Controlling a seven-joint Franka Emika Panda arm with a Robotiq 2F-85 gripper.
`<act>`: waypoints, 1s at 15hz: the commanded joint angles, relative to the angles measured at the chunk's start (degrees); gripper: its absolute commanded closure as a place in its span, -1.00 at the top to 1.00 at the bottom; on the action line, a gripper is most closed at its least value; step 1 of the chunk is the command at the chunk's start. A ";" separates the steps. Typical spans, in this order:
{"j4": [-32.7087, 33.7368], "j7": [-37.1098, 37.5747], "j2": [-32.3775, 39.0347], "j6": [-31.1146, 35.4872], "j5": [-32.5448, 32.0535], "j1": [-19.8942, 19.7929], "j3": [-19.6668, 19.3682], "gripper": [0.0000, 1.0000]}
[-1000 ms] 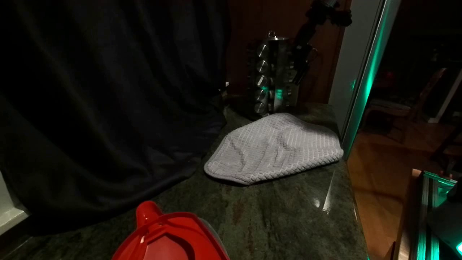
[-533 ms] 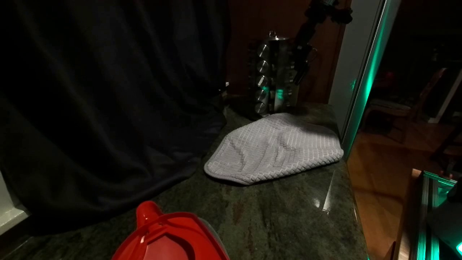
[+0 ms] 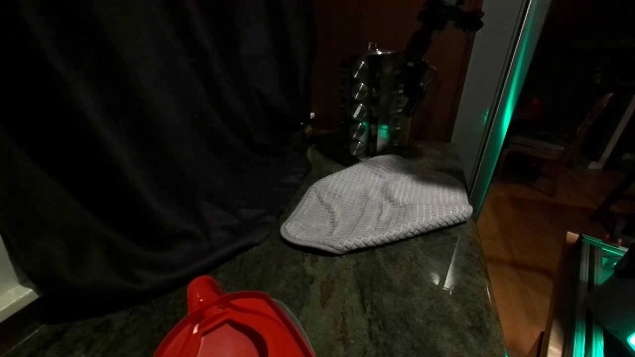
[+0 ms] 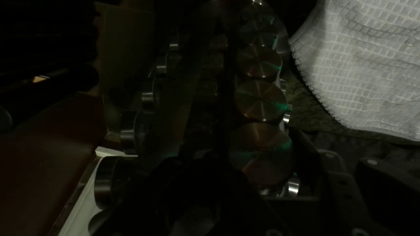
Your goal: Remove one glass jar from the stand on the right and put it on the countertop.
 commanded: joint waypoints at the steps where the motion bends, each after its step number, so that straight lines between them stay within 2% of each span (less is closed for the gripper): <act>1: 1.25 1.98 -3.73 -2.00 -1.13 0.45 -0.60 -0.51; 6: 0.32 2.88 -2.56 -2.21 -2.48 0.12 -0.78 -0.51; 15: -2.04 0.33 -1.18 0.12 -0.55 0.52 -1.49 -0.51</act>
